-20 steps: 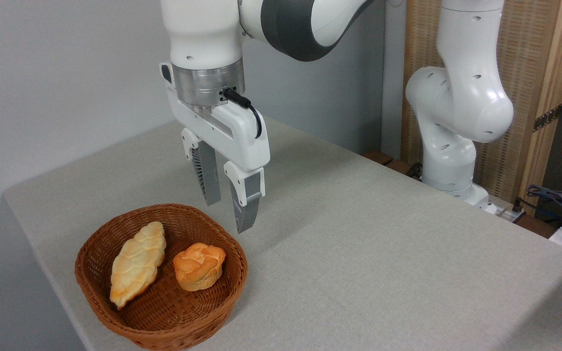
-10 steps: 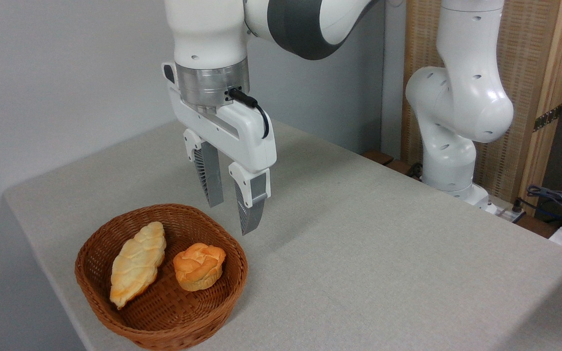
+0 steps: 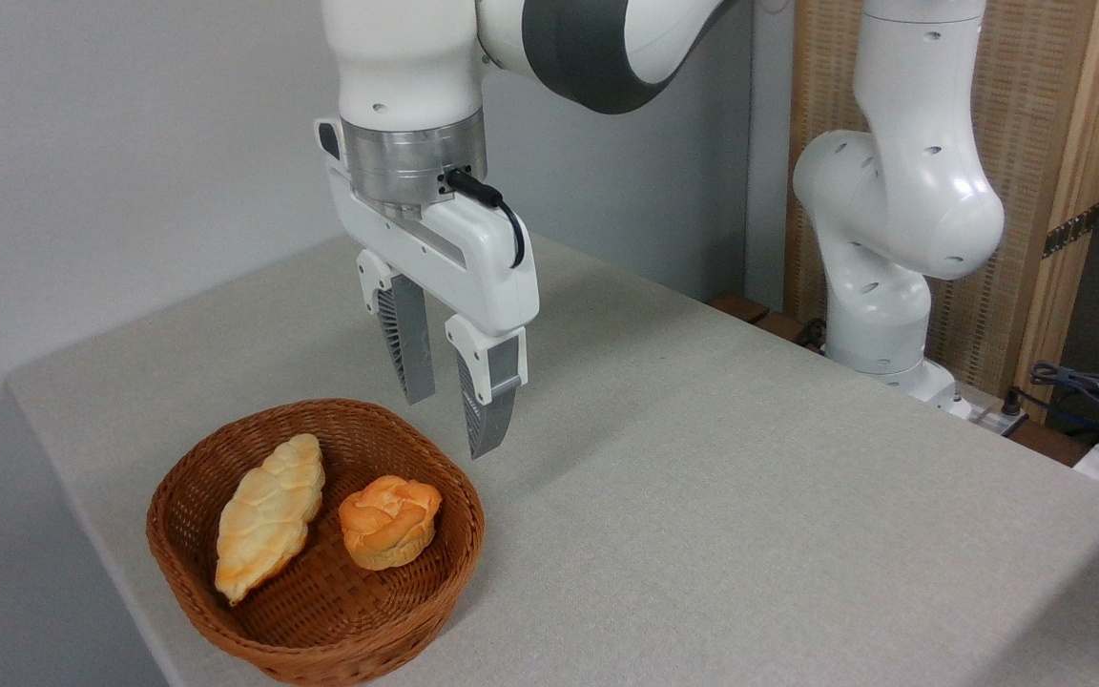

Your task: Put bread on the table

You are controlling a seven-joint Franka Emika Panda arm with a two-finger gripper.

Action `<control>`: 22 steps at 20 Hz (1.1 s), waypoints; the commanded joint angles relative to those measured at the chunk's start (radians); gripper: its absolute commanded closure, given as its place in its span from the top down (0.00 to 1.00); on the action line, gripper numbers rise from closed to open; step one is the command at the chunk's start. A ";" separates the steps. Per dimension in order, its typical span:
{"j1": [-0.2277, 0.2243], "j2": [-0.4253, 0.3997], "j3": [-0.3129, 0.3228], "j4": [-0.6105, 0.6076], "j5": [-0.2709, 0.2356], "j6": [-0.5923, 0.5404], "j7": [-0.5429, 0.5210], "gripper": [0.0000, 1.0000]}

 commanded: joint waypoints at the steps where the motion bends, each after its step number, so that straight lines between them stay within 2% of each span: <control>1: -0.009 0.011 0.005 0.019 0.003 -0.014 -0.012 1.00; 10: -0.029 0.060 -0.006 0.011 0.002 0.100 0.000 1.00; 15: -0.073 0.118 -0.008 0.005 0.002 0.170 0.021 1.00; 22: -0.075 0.155 -0.035 -0.021 0.013 0.207 0.030 1.00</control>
